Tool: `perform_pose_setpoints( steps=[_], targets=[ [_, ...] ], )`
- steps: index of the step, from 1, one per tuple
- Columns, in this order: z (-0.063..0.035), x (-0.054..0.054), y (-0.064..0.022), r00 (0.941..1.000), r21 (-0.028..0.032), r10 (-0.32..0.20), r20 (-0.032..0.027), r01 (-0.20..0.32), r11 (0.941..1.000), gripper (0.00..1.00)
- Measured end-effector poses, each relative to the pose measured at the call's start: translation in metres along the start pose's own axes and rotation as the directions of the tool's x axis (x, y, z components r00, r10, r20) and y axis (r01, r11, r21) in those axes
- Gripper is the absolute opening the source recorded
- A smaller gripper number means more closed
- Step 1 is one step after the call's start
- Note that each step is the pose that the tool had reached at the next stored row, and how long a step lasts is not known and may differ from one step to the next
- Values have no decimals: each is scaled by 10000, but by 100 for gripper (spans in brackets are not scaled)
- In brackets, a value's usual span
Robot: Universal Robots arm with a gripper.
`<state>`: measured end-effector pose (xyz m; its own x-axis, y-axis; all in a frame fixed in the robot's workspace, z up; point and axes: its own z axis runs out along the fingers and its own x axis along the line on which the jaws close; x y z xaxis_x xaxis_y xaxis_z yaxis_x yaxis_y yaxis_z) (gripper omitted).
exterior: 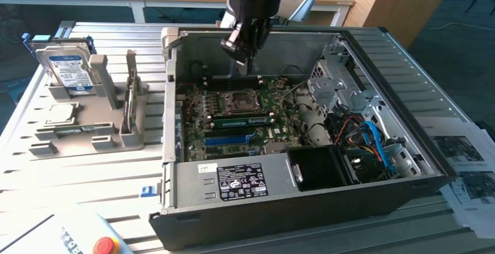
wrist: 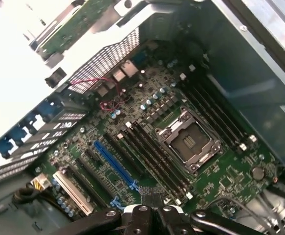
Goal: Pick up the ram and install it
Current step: 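Press down the ram until it locks into place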
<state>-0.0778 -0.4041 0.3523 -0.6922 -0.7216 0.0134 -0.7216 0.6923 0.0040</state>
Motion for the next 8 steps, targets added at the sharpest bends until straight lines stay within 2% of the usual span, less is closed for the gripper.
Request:
perform_pose_setpoints(
  steps=[4, 8],
  targets=[
    [0, 0, 0, 9973, -6, 732, 6, -732, 9973, 10],
    [0, 0, 0, 9897, -9, 1428, 17, -1428, 9898, 10]
  ],
)
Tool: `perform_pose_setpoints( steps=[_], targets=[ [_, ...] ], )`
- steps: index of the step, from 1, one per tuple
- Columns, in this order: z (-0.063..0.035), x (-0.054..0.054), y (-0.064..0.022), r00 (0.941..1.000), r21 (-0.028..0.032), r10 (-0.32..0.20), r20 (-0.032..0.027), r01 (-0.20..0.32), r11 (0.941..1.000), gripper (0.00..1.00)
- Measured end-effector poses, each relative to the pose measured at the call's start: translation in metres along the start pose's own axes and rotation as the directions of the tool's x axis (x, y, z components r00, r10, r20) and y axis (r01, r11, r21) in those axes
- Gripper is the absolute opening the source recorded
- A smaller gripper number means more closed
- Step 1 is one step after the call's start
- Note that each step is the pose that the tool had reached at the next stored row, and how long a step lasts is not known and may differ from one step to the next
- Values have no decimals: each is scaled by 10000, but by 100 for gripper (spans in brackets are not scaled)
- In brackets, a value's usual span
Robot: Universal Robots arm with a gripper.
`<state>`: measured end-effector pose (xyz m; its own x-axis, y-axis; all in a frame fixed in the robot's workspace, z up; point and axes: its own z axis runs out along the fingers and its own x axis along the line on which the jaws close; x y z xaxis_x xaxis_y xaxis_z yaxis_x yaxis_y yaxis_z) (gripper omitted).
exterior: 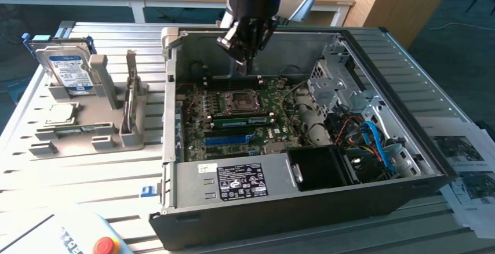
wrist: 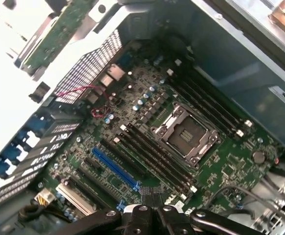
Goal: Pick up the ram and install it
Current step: 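Press down the ram until it locks into place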
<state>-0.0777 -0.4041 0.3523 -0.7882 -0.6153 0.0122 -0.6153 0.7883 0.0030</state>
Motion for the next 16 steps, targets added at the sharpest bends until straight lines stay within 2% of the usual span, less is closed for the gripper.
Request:
perform_pose_setpoints(
  steps=[4, 8, 11, 16],
  targets=[
    [0, 0, 0, 9976, 2, 690, 16, -690, 9976, 10],
    [0, 0, 0, 9905, 6, 1374, 33, -1374, 9905, 10],
    [0, 0, 0, 9824, 13, 1867, 50, -1867, 9824, 10],
    [0, 0, 0, 9635, 29, 2675, 88, -2675, 9636, 10]
  ],
)
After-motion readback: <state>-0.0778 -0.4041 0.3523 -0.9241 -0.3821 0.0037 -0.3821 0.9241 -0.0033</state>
